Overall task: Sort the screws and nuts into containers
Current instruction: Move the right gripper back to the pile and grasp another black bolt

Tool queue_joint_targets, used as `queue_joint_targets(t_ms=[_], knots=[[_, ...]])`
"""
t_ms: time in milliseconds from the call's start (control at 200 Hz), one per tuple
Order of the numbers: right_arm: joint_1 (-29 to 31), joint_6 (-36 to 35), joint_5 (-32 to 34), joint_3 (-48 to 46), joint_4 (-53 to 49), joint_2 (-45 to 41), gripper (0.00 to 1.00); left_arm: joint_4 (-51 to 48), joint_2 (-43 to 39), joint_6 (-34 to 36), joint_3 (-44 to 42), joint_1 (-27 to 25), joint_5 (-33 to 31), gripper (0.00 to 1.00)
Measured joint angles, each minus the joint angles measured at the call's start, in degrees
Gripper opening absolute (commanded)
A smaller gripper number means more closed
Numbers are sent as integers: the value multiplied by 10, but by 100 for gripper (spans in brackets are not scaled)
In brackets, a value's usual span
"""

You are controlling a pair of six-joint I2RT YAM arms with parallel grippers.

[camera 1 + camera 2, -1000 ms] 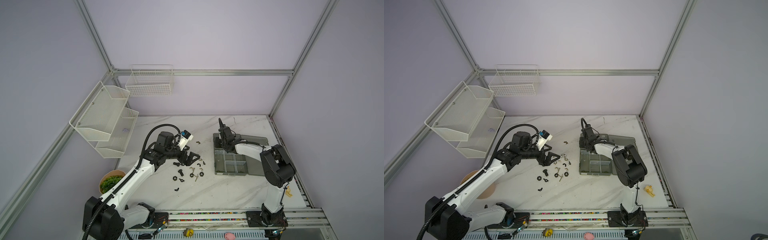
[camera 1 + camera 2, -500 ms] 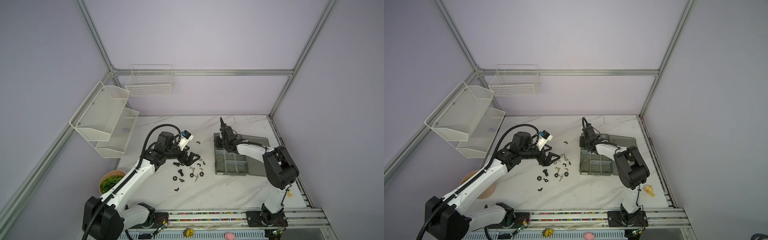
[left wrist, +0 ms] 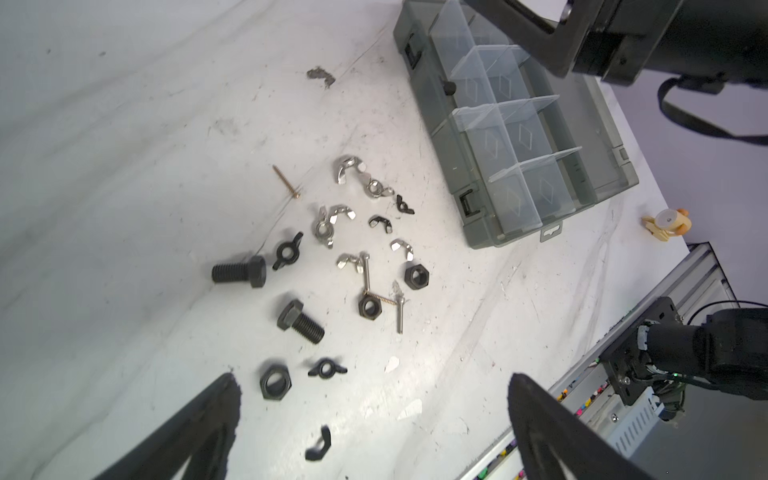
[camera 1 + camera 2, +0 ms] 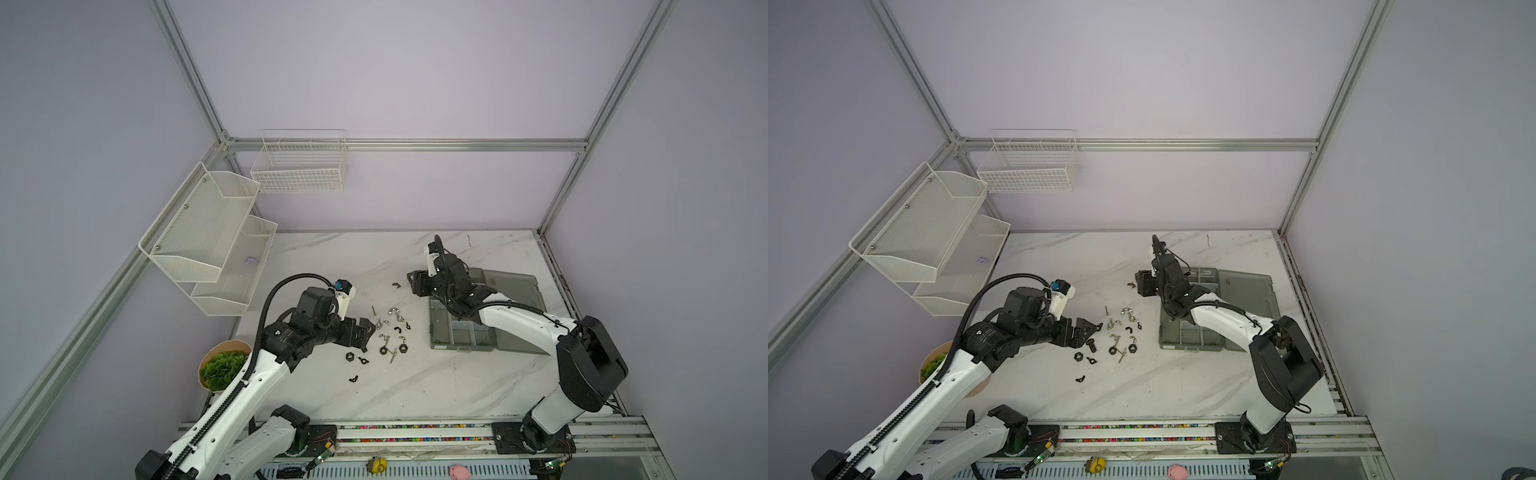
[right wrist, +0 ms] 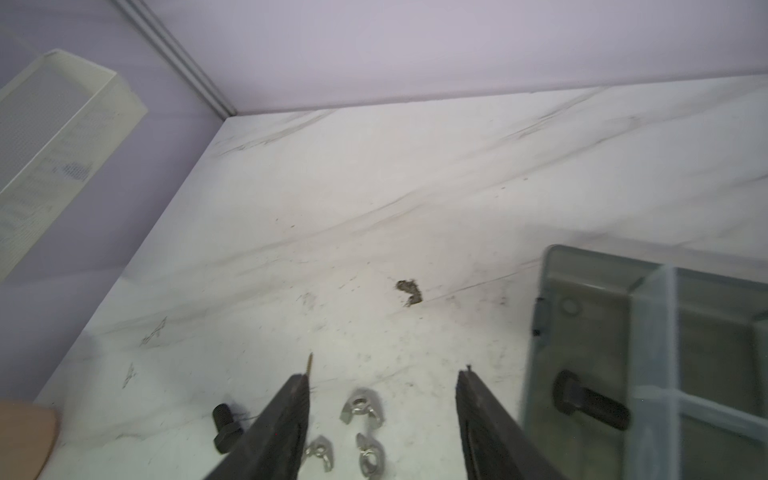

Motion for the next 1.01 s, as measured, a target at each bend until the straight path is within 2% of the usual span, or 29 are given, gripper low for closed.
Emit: queue_joint_targets(t_ms=[235, 395, 645, 1005], knots=[[127, 40, -23, 44, 65, 141, 58, -89, -70, -84, 2, 0, -12, 100], [176, 40, -22, 89, 73, 214, 55, -141, -93, -123, 2, 0, -9, 100], [181, 13, -5, 152, 40, 258, 53, -173, -169, -158, 2, 0, -26, 100], [180, -25, 19, 209, -24, 291, 46, -176, -155, -159, 2, 0, -40, 100]])
